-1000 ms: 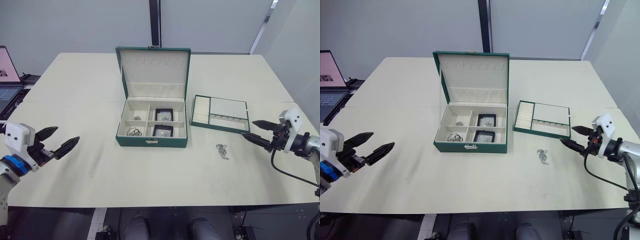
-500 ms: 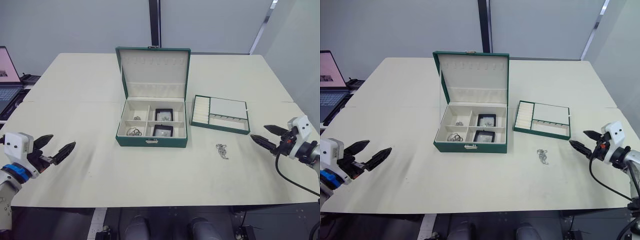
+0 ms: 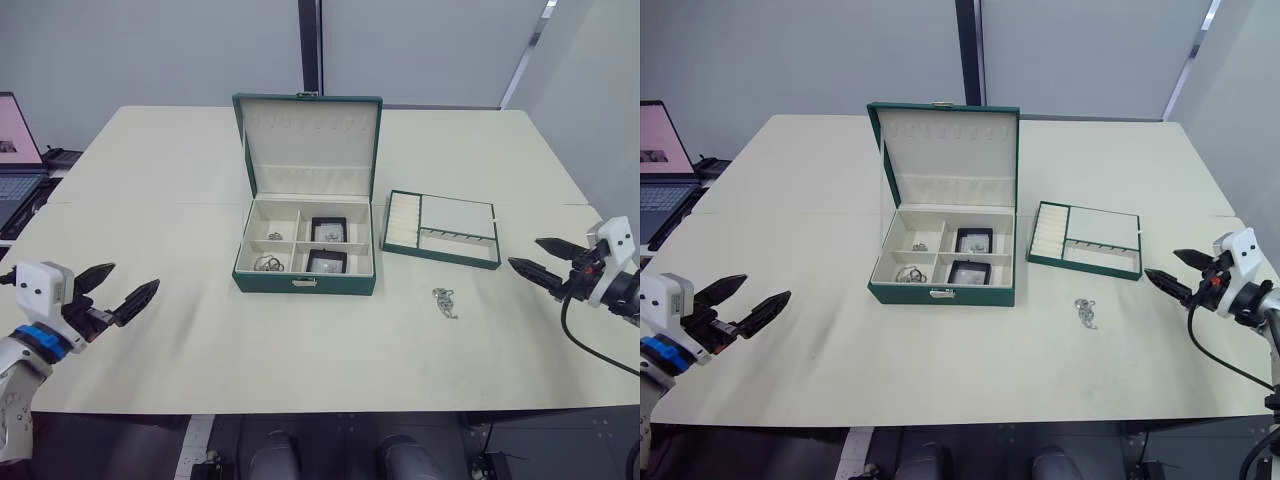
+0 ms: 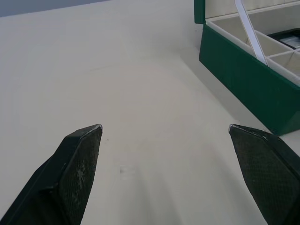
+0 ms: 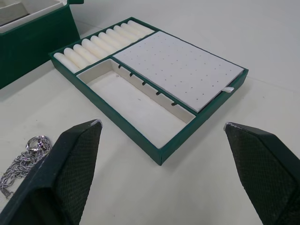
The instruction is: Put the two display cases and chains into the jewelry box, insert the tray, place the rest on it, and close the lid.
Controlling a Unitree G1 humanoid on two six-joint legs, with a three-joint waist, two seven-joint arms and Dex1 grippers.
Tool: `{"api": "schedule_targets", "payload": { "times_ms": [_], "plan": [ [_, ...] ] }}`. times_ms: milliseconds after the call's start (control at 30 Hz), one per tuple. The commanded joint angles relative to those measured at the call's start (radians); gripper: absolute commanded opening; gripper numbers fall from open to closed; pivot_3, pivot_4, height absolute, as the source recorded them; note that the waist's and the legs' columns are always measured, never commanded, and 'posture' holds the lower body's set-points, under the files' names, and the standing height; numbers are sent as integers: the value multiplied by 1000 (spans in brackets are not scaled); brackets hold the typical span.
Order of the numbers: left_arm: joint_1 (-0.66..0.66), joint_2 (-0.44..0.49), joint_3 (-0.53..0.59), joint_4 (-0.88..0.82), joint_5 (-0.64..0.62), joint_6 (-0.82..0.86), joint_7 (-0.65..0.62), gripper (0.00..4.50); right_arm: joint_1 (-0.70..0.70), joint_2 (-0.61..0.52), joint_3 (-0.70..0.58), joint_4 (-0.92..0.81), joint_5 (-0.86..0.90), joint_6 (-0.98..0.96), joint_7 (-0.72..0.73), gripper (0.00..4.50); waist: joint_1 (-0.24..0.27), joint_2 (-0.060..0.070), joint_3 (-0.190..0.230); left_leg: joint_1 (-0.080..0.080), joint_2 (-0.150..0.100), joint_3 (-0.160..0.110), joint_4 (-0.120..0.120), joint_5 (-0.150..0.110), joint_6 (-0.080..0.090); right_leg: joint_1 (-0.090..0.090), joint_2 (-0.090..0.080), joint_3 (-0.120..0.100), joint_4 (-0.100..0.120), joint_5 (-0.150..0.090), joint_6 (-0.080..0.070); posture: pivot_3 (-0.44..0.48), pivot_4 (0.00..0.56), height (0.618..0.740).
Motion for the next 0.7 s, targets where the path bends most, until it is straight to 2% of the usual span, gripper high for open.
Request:
{"api": "schedule_targets", "payload": {
  "times_ms": [33,133,300,467,700],
  "plan": [
    [-36,17,-79,-100,-18,30,-46,4500,-35,-51,38,-44,23,29,73,4444,0,0,0,0,0,0,0,0,0,0,0,0,0,0,0,0,150,740],
    [-95,11,-167,-143,-21,62,-75,4500,-90,-84,113,-41,6,40,151,4444,1,0,0,0,0,0,1,0,0,0,0,0,0,0,0,0,150,740],
    [-221,-29,-341,-229,-24,109,-115,4500,-266,-92,251,89,-72,-31,255,4444,-1,0,0,0,0,0,2,0,0,0,0,1,1,0,0,0,150,740],
    [-320,-108,-499,-311,-11,118,-129,4500,-449,-21,388,249,-173,-126,314,4444,-1,0,0,0,0,0,4,0,0,0,1,1,0,0,0,0,150,740],
    [-408,-254,-631,-345,12,107,-93,4500,-603,63,486,519,-301,-284,328,4444,0,1,0,0,0,0,5,0,0,1,1,1,0,0,0,0,150,740]
  ]
}}
